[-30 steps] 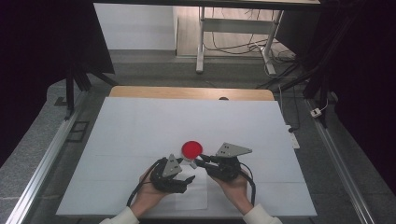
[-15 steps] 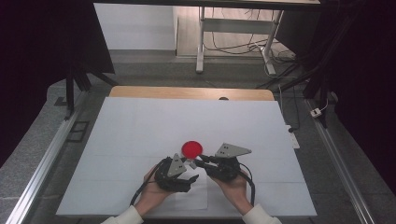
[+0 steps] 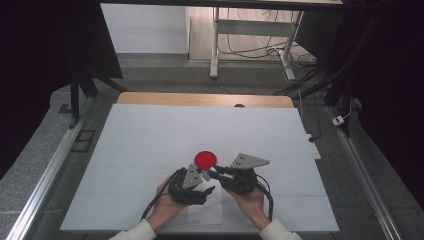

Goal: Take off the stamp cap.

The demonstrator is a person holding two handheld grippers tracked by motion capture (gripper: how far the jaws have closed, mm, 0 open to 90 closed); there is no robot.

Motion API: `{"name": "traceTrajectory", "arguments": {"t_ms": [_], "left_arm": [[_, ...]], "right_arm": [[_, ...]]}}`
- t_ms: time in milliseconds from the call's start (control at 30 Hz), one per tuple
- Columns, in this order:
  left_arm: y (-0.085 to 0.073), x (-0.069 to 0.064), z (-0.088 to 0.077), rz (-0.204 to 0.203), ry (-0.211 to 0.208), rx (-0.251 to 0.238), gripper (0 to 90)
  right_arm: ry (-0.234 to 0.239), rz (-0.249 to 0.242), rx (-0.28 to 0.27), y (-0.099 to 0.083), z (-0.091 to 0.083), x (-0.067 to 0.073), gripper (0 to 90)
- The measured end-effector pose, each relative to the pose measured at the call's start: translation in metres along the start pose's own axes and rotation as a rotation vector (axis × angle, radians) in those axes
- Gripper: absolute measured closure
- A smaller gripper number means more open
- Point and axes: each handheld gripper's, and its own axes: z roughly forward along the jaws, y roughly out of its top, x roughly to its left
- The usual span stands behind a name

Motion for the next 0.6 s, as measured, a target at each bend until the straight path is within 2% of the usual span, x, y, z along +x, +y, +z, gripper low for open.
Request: {"name": "traceTrajectory", "arguments": {"t_ms": [233, 600], "left_arm": [[0.0010, -0.0009, 0.0017, -0.001, -0.001, -0.002, 31.3], [0.0020, -0.0025, 0.0054, 0.011, 0.027, 0.001, 36.4]], "right_arm": [[-0.001, 0.000, -0.003, 0.0005, -0.0006, 0.0005, 74.9], [-0.008, 0.002, -0.004, -0.0003, -0.0001, 0.0007, 74.9]]}}
